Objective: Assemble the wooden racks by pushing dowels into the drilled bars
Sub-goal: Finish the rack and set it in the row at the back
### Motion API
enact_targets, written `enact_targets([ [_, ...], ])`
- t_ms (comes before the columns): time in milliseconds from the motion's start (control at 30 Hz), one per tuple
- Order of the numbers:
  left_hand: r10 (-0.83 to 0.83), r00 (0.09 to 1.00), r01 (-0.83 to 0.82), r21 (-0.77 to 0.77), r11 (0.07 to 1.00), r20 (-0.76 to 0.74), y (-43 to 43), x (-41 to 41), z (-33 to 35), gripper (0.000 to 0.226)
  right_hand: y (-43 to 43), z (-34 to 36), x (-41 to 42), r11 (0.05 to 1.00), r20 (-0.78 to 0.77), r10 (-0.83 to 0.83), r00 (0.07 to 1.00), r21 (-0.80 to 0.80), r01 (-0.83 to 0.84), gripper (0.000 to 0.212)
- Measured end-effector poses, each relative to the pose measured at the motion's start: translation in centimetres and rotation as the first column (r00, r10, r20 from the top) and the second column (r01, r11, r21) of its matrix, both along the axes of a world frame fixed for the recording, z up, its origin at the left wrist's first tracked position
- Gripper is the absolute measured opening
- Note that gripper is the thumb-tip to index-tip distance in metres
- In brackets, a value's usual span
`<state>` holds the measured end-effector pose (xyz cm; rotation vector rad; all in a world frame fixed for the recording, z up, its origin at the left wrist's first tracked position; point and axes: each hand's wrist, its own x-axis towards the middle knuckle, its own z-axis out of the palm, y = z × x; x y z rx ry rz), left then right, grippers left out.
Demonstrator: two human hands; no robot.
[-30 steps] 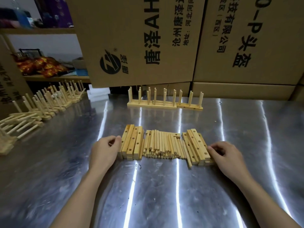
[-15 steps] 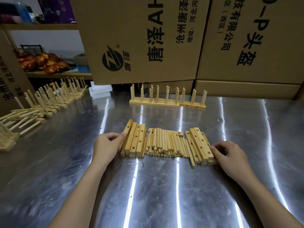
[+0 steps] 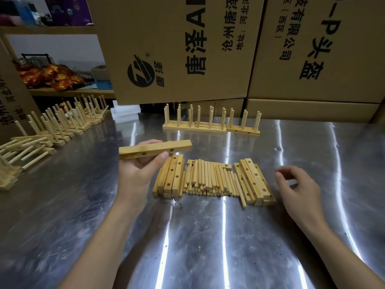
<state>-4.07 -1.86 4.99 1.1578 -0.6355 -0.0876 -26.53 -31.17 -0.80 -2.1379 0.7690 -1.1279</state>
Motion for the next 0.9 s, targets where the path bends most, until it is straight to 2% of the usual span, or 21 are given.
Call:
enact_targets([
  [133, -0.179, 0.983, 0.182, 0.064, 0.981, -0.043, -0.8, -1.5, -0.3, 0.035, 3.7, 2.2, 0.5, 0.966, 0.068, 0.26, 0.963, -0.016, -0.26, 0.022],
  [233, -0.262, 0.962, 0.268, 0.09, 0.959, -0.072, -1.9, -3.3, -0.5, 0.029, 6.7, 3.0, 0.9, 0.907, 0.083, 0.421, 0.903, -0.026, -0.42, 0.05],
  [300, -0.316, 0.944, 0.325, 0.097, 0.941, -0.096, -2.6, -4.6, -0.7, 0.023, 8.1, 3.0, 1.1, 0.886, 0.094, 0.463, 0.882, -0.004, -0.464, 0.059],
  [367, -0.379, 0.919, 0.39, 0.115, 0.914, -0.105, -3.2, -5.5, -0.9, 0.018, 9.0, 2.7, 1.2, 0.881, 0.099, 0.471, 0.877, -0.005, -0.473, 0.047],
  [467, -0.371, 0.923, 0.384, 0.18, 0.906, -0.101, -3.7, -6.2, -1.2, 0.013, 9.3, 2.2, 1.2, 0.891, 0.129, 0.449, 0.884, 0.014, -0.454, 0.024],
  [567, -0.316, 0.926, 0.348, 0.145, 0.926, -0.206, -3.6, -5.8, -1.2, 0.022, 9.0, 2.1, 1.1, 0.858, 0.253, 0.423, 0.87, 0.198, -0.475, 0.024],
  [633, -0.28, 0.928, 0.323, 0.157, 0.933, -0.248, -3.2, -5.2, -1.2, 0.021, 8.7, 2.2, 1.0, 0.84, 0.304, 0.398, 0.865, 0.257, -0.477, 0.021],
  [833, -0.272, 0.947, 0.309, 0.245, 0.919, -0.172, -3.0, -4.9, -1.3, 0.036, 8.6, 2.2, 1.1, 0.826, 0.324, 0.367, 0.872, 0.318, -0.466, 0.018],
  [900, -0.29, 0.949, 0.314, 0.264, 0.912, -0.127, -2.9, -4.8, -1.3, 0.034, 8.5, 2.1, 1.0, 0.824, 0.325, 0.363, 0.873, 0.325, -0.464, 0.019],
])
